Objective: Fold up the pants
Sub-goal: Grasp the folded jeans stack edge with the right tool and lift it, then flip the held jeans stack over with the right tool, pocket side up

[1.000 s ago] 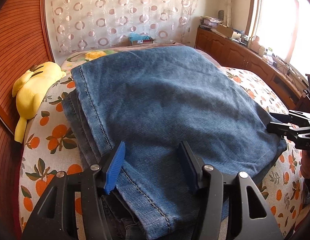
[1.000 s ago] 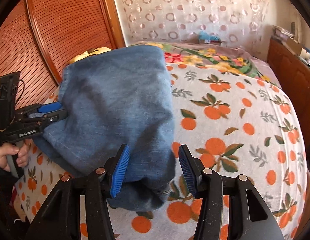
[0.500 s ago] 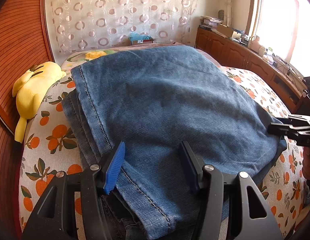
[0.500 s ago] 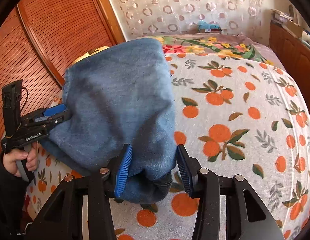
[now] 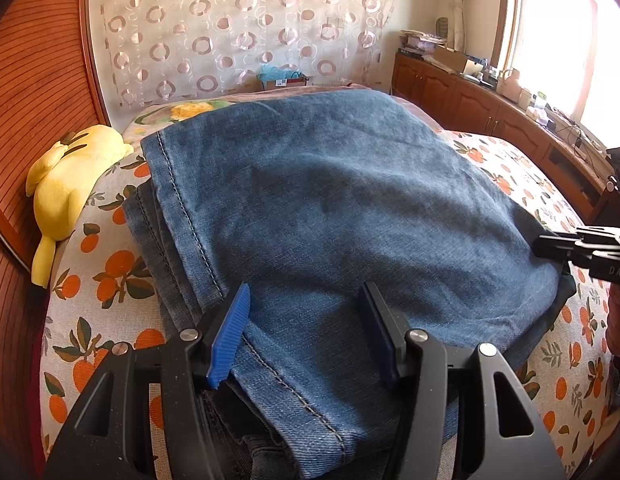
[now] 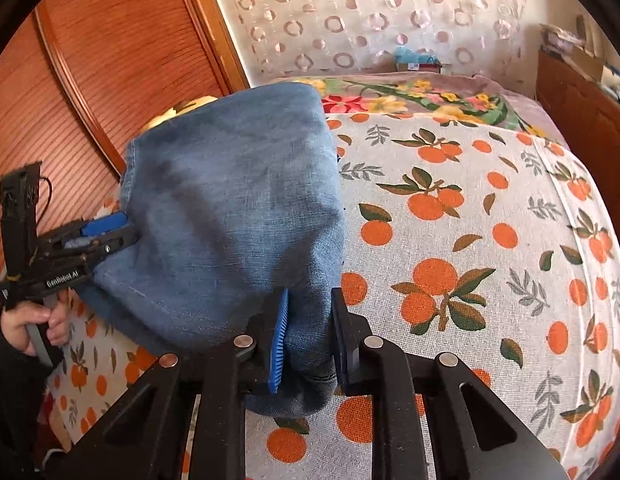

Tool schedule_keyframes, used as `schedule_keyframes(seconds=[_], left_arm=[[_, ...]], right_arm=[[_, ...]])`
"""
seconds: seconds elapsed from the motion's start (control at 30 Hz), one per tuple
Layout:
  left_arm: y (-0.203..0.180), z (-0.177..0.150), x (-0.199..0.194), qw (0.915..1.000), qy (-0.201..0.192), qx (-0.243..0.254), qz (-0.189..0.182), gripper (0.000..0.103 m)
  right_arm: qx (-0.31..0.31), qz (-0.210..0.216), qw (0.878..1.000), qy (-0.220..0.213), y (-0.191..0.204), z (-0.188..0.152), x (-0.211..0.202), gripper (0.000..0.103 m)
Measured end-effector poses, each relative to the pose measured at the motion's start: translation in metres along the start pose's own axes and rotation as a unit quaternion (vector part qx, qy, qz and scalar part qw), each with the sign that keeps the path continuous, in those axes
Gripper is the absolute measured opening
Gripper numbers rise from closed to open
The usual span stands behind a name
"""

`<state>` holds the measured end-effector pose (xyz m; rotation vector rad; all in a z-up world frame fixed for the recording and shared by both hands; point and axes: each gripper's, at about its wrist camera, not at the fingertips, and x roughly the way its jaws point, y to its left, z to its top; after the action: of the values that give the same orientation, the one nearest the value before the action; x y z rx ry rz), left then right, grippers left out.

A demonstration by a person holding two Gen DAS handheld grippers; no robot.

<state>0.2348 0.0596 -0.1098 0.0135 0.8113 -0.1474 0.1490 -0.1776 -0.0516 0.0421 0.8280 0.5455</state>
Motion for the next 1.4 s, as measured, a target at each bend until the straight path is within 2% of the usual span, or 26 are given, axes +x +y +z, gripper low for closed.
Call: schedule_keyframes(seconds=[0.4,0.47,0.67,0.73,0.9,1.1,1.4], left_arm=[[0.0,0.0,0.001,1.0,0.0,0.0,0.001,0.057],[0.001,0.0,0.001,1.0,0.0,0.0,0.0,0.057],[0.008,0.0,-0.005,0.9996,-0.009,-0.025,-0.008,0.057],[0.011,0.0,-0.01,0.9995,-0.011,-0.029,-0.007,0.057],[0.028,-0.001,-0.043,0.9982,-0.043,-0.042,-0.003,0.057],[0.063,-0.012,-0.082,0.9952,-0.069,-0.066,0.022,0.057],[0.099,-0.032,-0.123,0.99,-0.095,-0.093,0.047,0.057]], right_arm=[[0.019,0.014,1.0,0.012,-0.003,0.004,0.004,0.021],[0.017,0.014,1.0,0.01,-0.002,0.005,0.003,0.018],[0.015,0.025,0.999,-0.033,0.01,0.019,-0.02,0.013],[0.005,0.029,0.998,-0.052,0.021,0.029,-0.03,0.012],[-0.026,0.037,0.996,-0.078,0.056,0.047,-0.042,0.011],[-0.066,0.068,0.99,-0.1,0.116,0.054,-0.045,0.01],[-0.121,0.108,0.984,-0.073,0.19,0.027,-0.013,0.01]])
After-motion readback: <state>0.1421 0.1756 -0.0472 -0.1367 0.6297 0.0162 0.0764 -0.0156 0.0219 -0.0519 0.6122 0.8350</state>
